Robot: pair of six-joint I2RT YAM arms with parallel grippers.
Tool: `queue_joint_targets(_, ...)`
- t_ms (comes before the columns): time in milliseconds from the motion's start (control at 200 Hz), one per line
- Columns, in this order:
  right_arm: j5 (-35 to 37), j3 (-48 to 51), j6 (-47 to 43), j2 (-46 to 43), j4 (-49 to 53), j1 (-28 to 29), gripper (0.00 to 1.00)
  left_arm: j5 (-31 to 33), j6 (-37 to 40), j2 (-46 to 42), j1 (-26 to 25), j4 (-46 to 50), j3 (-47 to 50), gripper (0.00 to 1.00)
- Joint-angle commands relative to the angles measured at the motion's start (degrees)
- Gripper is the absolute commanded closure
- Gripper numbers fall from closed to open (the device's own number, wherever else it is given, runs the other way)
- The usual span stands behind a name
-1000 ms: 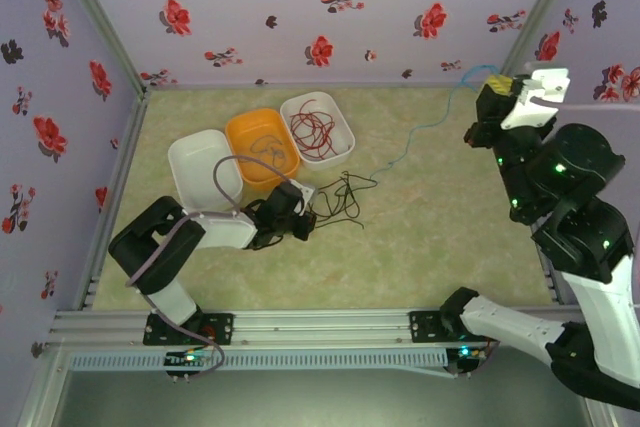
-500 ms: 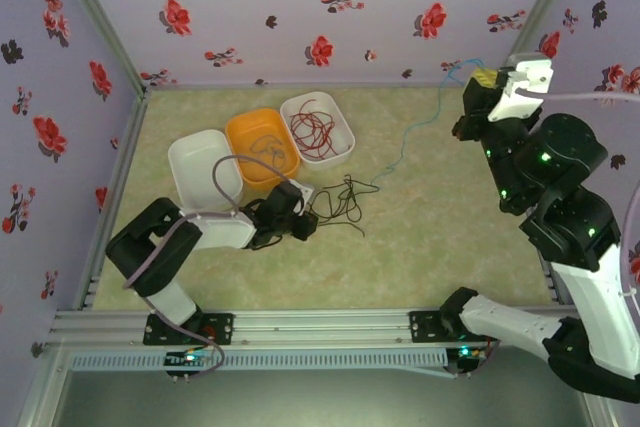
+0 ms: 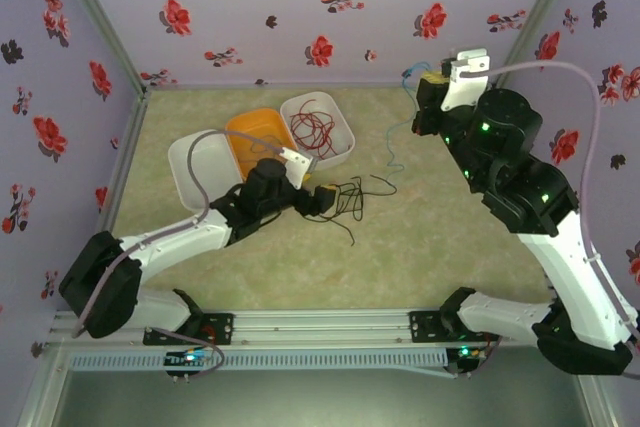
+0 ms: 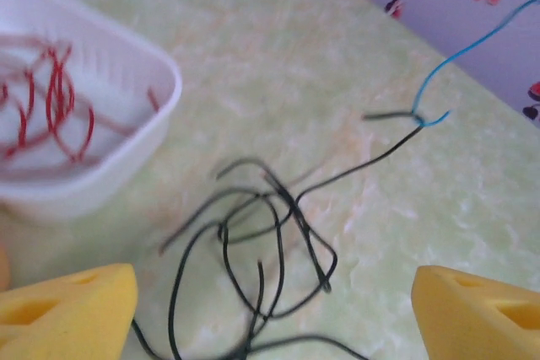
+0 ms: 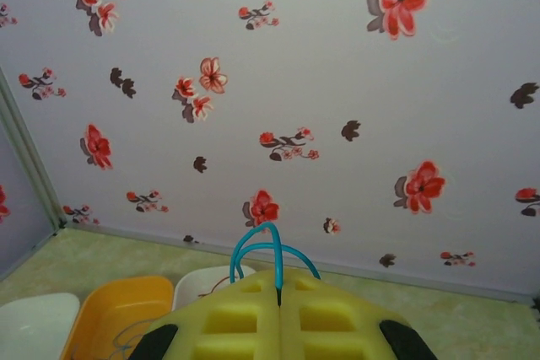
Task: Untangle the cables
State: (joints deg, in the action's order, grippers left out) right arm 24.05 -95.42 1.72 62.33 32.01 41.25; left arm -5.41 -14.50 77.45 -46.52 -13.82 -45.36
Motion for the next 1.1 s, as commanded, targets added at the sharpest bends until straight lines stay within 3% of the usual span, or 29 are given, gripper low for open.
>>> queue_joint_targets(0,-2.0,-1.3,1.7,-0.1,-0.5,0.0,0.98,-3.5,9.0,2.2,-0.9,-6.2,-5.6,0.06)
queue_joint_targets(65,-2.3,-2.0,1.8,0.5,-0.3,0.0,0.98,-4.9,12.1,5.4,-2.2,-6.2,-9.9,0.01)
queue_joint_targets(235,-3.1,-3.8,2.1,1.5,0.7,-0.1,0.97,-5.8,18.8,14.4,-6.0,-4.6,-20.5,0.00)
queue_joint_targets(520,-4.5,-3.7,2.8,1.0,0.6,0.0,0.98,-5.1,17.2,24.0,-6.7,-5.3,-29.9,0.01)
queue_joint_targets(620,-4.2,-3.1,2.9,0.6,0.5,0.0,0.98,-2.0,15.0,24.6,-6.0,-6.7,-31.4,0.19)
queue_joint_targets(745,-3.2,-1.7,2.8,-0.4,-0.1,0.0,0.97,-2.0,8.5,23.2,-3.5,-10.4,-30.3,0.81)
queue_joint_targets(805,-2.4,-1.1,2.7,-1.1,-0.4,0.0,0.98,-2.0,6.7,21.4,-2.3,-11.6,-28.4,0.98)
queue_joint_targets(965,1.6,1.1,1.7,-3.0,-1.4,0.0,0.98,-4.2,7.1,13.6,-0.7,-10.0,-21.3,1.00)
queue_joint_targets(1095,4.7,3.2,1.4,-3.6,-1.7,-0.1,0.98,-1.0,8.3,6.0,0.2,-4.6,-16.7,1.00)
